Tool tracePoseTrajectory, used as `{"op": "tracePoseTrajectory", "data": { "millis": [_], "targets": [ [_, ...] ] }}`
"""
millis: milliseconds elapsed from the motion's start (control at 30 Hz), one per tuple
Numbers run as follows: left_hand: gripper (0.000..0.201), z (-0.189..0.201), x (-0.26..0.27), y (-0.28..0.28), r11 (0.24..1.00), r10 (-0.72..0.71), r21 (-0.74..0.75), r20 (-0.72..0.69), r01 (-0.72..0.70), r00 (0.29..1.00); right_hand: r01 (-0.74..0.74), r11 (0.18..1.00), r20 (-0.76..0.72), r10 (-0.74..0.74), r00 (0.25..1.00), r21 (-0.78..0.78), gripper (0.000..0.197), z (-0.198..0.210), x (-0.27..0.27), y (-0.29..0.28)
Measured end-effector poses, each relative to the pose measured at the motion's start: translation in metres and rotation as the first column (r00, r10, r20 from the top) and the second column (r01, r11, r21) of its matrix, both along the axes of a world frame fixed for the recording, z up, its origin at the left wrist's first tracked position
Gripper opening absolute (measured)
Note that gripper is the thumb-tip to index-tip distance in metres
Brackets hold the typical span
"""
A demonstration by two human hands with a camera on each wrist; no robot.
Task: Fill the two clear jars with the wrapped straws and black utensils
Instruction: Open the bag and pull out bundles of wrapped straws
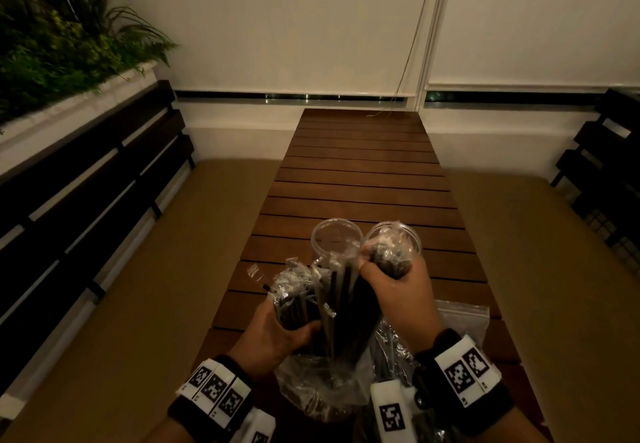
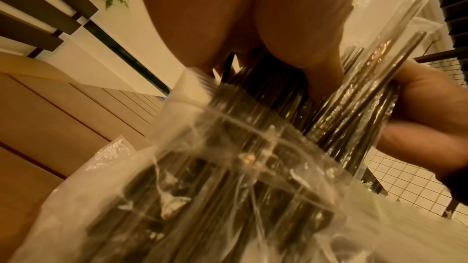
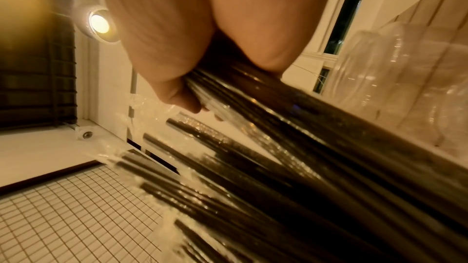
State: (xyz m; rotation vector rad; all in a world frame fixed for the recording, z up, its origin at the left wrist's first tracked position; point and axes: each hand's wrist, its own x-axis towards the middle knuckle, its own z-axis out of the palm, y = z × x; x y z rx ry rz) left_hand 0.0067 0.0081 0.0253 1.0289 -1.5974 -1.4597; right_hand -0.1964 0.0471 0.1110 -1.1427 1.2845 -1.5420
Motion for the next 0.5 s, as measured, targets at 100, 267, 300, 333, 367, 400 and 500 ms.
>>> {"op": "tracePoseTrajectory", "data": {
  "millis": [100, 267, 300, 333, 367, 400, 500],
  "targets": [
    [0.088, 0.0, 0.0, 0.0, 1.0, 0.008, -0.019, 0.001, -0.008, 1.0, -0.007, 0.998, -0.041, 0.004, 0.999, -0.067, 0.022, 0.012, -0.004, -0.003],
    [0.087, -0.003, 0.001, -0.001, 1.0, 0.009, -0.004, 0.014, -0.009, 1.0, -0.012, 0.996, -0.082, 0.005, 0.997, -0.089, 0.02, 0.017, -0.005, -0.003],
    [0.087, -0.004, 0.001, -0.002, 1.0, 0.013, -0.005, 0.019, -0.013, 1.0, -0.022, 0.997, -0.074, 0.017, 0.997, -0.077, 0.021, 0.015, -0.004, -0.002],
    [0.087, -0.003, 0.001, -0.001, 1.0, 0.018, -0.012, 0.027, -0.018, 0.999, -0.043, 0.997, -0.067, 0.039, 0.997, -0.064, 0.023, 0.013, -0.003, 0.0],
    [0.087, -0.002, 0.0, -0.001, 1.0, 0.017, -0.017, 0.035, -0.016, 0.999, -0.061, 0.997, -0.064, 0.058, 0.996, -0.047, 0.024, 0.011, -0.001, 0.001],
    [0.085, -0.002, 0.0, 0.0, 1.0, 0.01, -0.017, 0.038, -0.01, 0.999, -0.078, 0.997, -0.063, 0.076, 0.995, -0.022, 0.023, 0.008, 0.0, 0.003],
    [0.079, -0.003, -0.001, 0.0, 1.0, 0.016, 0.005, 0.011, -0.016, 1.0, -0.092, 0.996, -0.037, 0.092, 0.995, 0.022, 0.019, -0.004, 0.004, 0.007]
  ]
}}
